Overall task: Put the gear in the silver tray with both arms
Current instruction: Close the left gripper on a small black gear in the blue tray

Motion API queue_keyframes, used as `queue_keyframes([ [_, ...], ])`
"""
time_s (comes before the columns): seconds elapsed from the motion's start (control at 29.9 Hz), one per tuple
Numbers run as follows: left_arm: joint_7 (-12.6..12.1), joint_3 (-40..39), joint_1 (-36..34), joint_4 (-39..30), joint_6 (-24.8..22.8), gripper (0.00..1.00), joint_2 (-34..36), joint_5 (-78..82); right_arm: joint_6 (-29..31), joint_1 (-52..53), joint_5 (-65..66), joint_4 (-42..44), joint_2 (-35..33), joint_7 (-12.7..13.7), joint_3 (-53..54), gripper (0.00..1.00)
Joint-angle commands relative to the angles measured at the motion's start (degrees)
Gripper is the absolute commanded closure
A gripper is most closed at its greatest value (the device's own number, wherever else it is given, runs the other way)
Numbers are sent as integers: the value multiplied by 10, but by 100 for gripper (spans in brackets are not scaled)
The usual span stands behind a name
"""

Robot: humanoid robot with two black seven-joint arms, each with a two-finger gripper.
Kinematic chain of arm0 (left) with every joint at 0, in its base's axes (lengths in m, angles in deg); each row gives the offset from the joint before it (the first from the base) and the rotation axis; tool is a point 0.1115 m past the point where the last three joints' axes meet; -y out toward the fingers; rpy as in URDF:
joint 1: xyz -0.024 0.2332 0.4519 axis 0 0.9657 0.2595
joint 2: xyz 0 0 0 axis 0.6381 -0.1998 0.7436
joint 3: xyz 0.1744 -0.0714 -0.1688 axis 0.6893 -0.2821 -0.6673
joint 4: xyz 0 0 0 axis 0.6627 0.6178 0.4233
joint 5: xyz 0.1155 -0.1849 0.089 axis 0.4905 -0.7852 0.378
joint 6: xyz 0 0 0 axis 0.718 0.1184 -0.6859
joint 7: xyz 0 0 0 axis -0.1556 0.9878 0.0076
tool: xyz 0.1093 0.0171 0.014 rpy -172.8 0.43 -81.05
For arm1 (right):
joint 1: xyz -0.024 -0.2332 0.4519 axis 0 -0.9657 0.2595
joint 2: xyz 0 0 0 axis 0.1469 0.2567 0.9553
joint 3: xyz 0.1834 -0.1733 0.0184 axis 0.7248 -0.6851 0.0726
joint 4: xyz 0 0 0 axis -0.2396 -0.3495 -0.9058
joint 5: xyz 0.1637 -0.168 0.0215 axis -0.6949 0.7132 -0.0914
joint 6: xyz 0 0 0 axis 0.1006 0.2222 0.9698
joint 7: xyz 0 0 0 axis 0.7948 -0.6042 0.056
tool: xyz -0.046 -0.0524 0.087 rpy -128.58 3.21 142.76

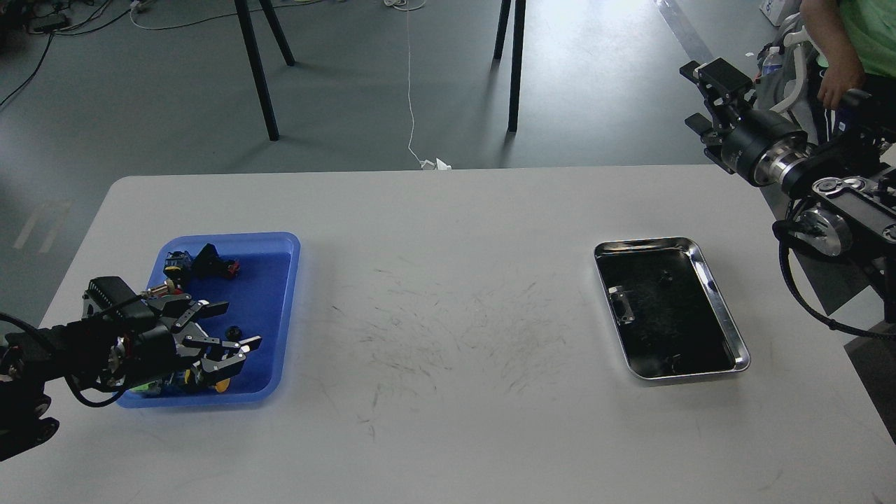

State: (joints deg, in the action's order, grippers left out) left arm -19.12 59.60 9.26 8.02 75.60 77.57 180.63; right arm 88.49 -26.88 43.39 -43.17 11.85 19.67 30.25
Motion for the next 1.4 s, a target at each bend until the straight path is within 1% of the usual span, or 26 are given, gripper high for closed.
queue_keyframes([
  [0.0, 3, 1, 1, 1, 6, 20, 0, 6, -1, -18, -7, -2, 6, 1, 39, 6],
  [0.17, 3, 1, 3, 6, 7, 22, 0, 7, -1, -30, -7, -1, 18, 0, 80, 6],
  [0.3, 3, 1, 4, 15, 11, 23, -1, 8, -23, -38, -12, -3, 34, -3, 99, 6],
  [0.53, 3, 1, 4, 20, 11, 25, -2, 8, -33, -50, -31, -5, 62, -5, 152, 6],
  [1.0, 3, 17, 8, 36, 19, 31, -21, 7, -33, -51, -31, -5, 74, -6, 171, 6],
  [1.14, 4, 18, 8, 36, 19, 34, -21, 7, -33, -51, -31, -5, 74, -6, 170, 6],
  [1.24, 5, 18, 8, 37, 19, 43, -21, 6, -33, -53, -31, -5, 74, -6, 169, 6],
  [1.3, 10, 18, 8, 40, 19, 46, -20, 6, -33, -54, -31, -6, 74, -6, 169, 6],
  [1.37, 12, 18, 8, 47, 19, 47, -20, 4, -33, -54, -31, -6, 74, -6, 169, 6],
])
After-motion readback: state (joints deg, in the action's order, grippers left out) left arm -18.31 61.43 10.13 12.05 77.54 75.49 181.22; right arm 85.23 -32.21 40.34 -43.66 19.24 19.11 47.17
